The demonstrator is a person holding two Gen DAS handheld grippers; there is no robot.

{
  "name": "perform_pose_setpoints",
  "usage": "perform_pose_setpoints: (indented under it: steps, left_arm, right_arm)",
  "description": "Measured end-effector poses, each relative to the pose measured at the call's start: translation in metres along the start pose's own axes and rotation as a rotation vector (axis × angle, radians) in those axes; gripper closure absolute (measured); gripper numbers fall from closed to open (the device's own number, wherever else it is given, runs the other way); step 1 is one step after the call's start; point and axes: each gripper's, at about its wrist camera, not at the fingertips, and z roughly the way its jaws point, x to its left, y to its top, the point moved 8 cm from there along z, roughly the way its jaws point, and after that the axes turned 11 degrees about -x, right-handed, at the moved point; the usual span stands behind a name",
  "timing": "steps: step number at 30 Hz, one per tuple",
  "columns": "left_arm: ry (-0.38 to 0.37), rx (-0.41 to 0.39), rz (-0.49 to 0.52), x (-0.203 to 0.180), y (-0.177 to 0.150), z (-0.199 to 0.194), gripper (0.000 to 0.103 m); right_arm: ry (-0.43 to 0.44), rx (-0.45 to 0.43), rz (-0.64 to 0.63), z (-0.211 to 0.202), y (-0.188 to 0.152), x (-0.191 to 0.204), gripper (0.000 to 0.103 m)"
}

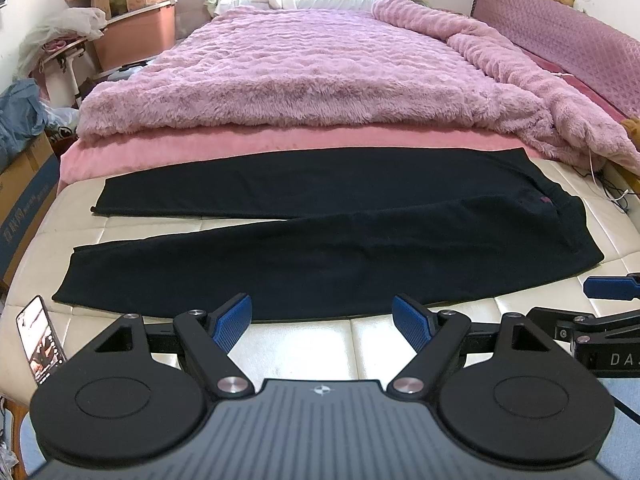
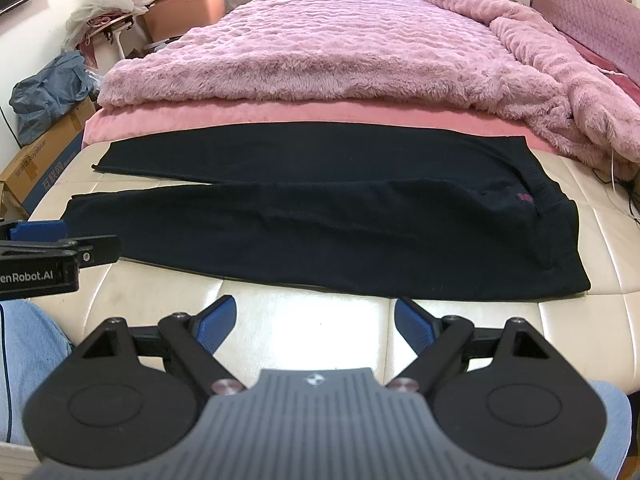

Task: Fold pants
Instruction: 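Reach both tools to the hems of the two black pant legs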

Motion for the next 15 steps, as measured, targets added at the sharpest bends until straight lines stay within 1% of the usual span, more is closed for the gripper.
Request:
perform_pose_setpoints:
  steps: [6, 8, 9, 10, 11, 13, 15]
  left_arm:
    - [-0.007, 0.022, -0.007, 0.003, -0.005, 0.006, 0.009]
    - [-0.008, 0.019, -0.008, 0.006, -0.006, 0.01, 0.01]
    - [0.0, 0.015, -0.007, 0.009, -0.007, 0.013, 0.011]
    - [0.011, 0.012, 0.0, 0.011, -0.007, 0.017, 0.015]
    - [0.016, 0.012, 0.014, 0.014, -0.008, 0.022, 0.016]
    - [0.013, 0.018, 0.039, 0.019, -0.01, 0.03, 0.017]
    - [-0.001, 0.023, 0.056, 0.025, -0.013, 0.04, 0.019]
  right_arm:
    - [0.0, 0.004, 0.013, 0.005, -0.002, -0.005, 0.021]
    - [0.024, 0.016, 0.045, 0.008, -0.004, -0.009, 0.021]
    - [0.046, 0.023, 0.07, 0.011, -0.005, -0.012, 0.021]
    - [0.063, 0.026, 0.094, 0.014, -0.006, -0.016, 0.021]
    - [0.065, 0.025, 0.107, 0.016, -0.007, -0.02, 0.021]
    - [0.041, 0.014, 0.099, 0.022, -0.009, -0.032, 0.021]
    - [0.005, 0.006, 0.063, 0.029, -0.011, -0.047, 0.021]
